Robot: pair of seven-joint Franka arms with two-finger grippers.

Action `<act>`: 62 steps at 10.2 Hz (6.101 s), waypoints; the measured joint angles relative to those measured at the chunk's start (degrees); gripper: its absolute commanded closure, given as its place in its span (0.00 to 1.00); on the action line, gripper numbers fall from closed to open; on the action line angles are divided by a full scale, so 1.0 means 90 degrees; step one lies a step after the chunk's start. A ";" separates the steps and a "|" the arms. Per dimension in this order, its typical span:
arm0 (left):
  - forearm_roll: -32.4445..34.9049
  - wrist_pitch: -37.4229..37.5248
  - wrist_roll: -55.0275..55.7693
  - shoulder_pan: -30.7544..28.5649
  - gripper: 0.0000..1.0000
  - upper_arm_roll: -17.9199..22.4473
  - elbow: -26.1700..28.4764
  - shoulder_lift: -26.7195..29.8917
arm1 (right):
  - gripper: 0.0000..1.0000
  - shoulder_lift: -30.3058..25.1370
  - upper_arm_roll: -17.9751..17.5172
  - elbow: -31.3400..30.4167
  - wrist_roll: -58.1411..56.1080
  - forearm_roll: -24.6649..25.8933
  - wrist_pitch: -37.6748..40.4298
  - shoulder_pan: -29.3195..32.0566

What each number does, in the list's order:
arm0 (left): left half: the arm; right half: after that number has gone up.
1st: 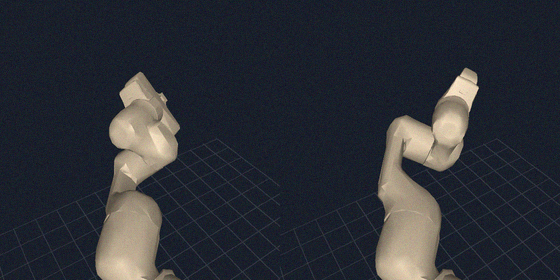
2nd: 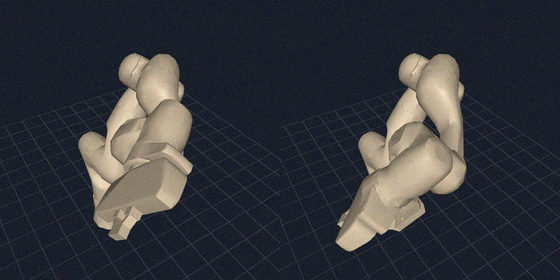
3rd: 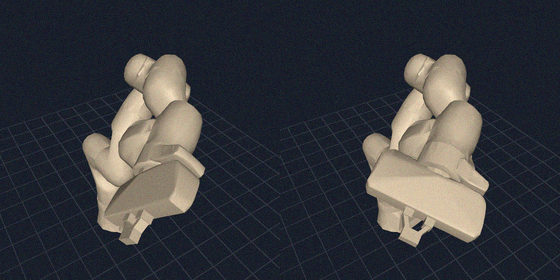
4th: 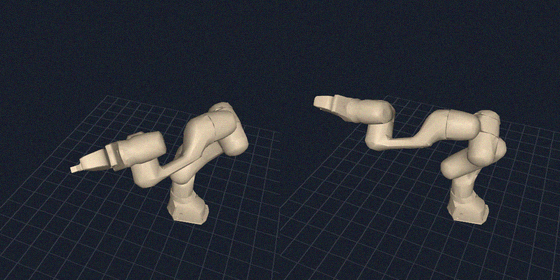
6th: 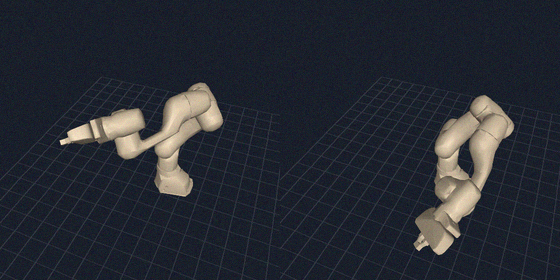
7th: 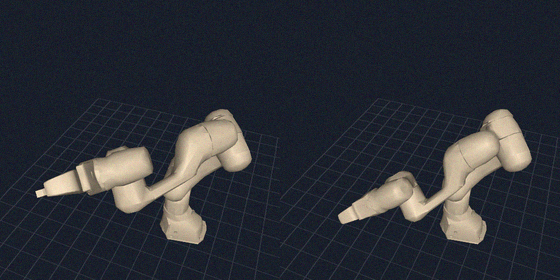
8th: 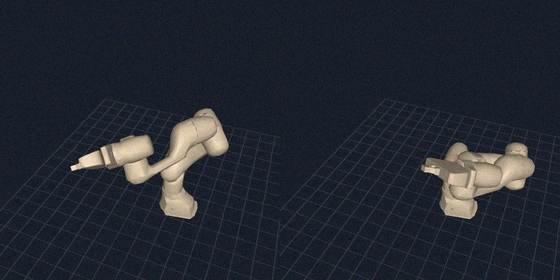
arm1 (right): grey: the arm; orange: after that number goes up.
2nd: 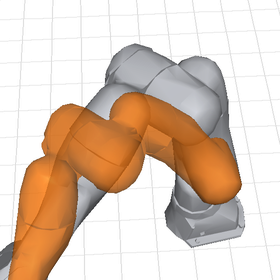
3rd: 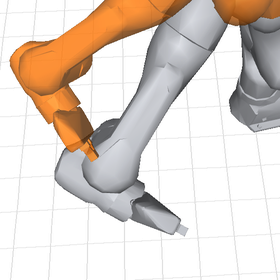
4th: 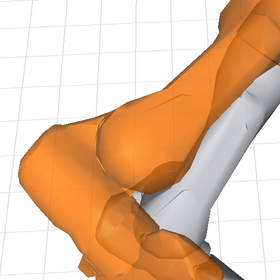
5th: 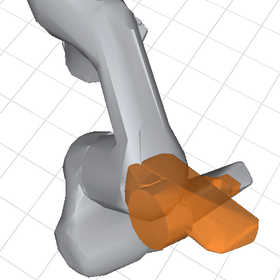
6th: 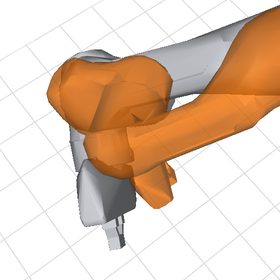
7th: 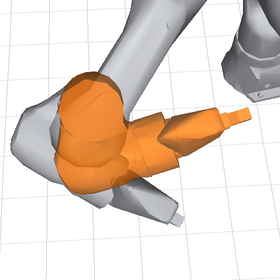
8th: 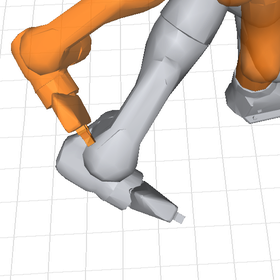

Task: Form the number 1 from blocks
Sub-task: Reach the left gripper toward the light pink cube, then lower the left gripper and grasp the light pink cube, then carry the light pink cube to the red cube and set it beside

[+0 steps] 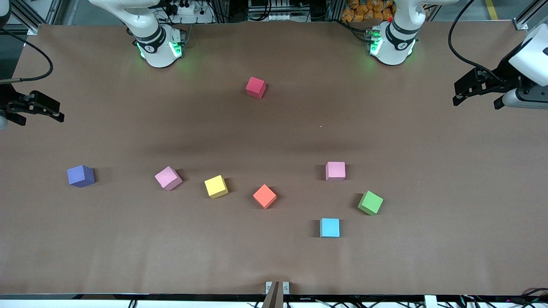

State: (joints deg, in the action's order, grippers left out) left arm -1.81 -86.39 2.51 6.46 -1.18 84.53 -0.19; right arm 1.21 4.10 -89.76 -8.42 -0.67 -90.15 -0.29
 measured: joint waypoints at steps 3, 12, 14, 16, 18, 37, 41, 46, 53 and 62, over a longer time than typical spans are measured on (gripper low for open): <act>0.0001 0.0000 -0.0009 0.0003 0.00 0.0000 -0.0013 0.0000 | 0.00 0.0000 0.0000 0.0000 0.0000 0.0000 0.0001 0.0000; -0.0031 -0.0897 0.0624 0.0274 0.00 -0.0313 0.0194 -0.1453 | 0.00 0.0009 -0.0008 -0.0003 0.0000 0.0000 0.0032 0.0003; -0.0034 -0.1285 0.0660 0.0325 0.00 -0.0472 0.0416 -0.1737 | 0.00 0.0009 -0.0031 -0.0002 0.0000 0.0000 0.0033 0.0003; -0.0035 -0.2099 0.0680 0.0459 0.00 -0.0523 0.0934 -0.1912 | 0.00 0.0008 -0.0041 -0.0001 -0.0002 0.0000 0.0034 0.0001; -0.0038 -0.2753 0.0748 0.0743 0.00 -0.0542 0.1358 -0.2103 | 0.00 0.0009 -0.0008 0.0002 -0.0004 0.0000 0.0036 -0.0044; 0.0210 -0.4749 0.2504 0.1850 0.96 -0.0546 0.1441 -0.4274 | 0.00 0.0007 0.0198 0.0005 -0.0009 0.0000 0.0036 -0.0154; 0.0304 -0.4828 0.2633 0.1959 1.00 -0.0559 0.1401 -0.4310 | 0.00 0.0007 0.0202 0.0005 -0.0009 0.0000 0.0036 -0.0155; 0.0316 -0.4731 0.3998 0.3270 1.00 -0.0613 0.1005 -0.4138 | 0.00 0.0007 0.0215 0.0004 -0.0009 0.0000 0.0037 -0.0160; 0.0174 -0.4598 0.5205 0.5018 1.00 -0.0627 0.0570 -0.4572 | 0.00 0.0009 0.0224 0.0003 -0.0010 0.0000 0.0037 -0.0172; 0.0012 -0.4611 0.5688 0.5390 0.00 -0.0598 0.0197 -0.5067 | 0.00 0.0009 0.0230 0.0003 -0.0011 0.0000 0.0038 -0.0173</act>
State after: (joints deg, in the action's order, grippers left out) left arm -1.70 -127.88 53.70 54.97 -6.57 86.30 -45.80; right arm 1.29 6.17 -89.73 -8.52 -0.67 -89.81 -1.85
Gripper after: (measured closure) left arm 0.018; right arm 0.000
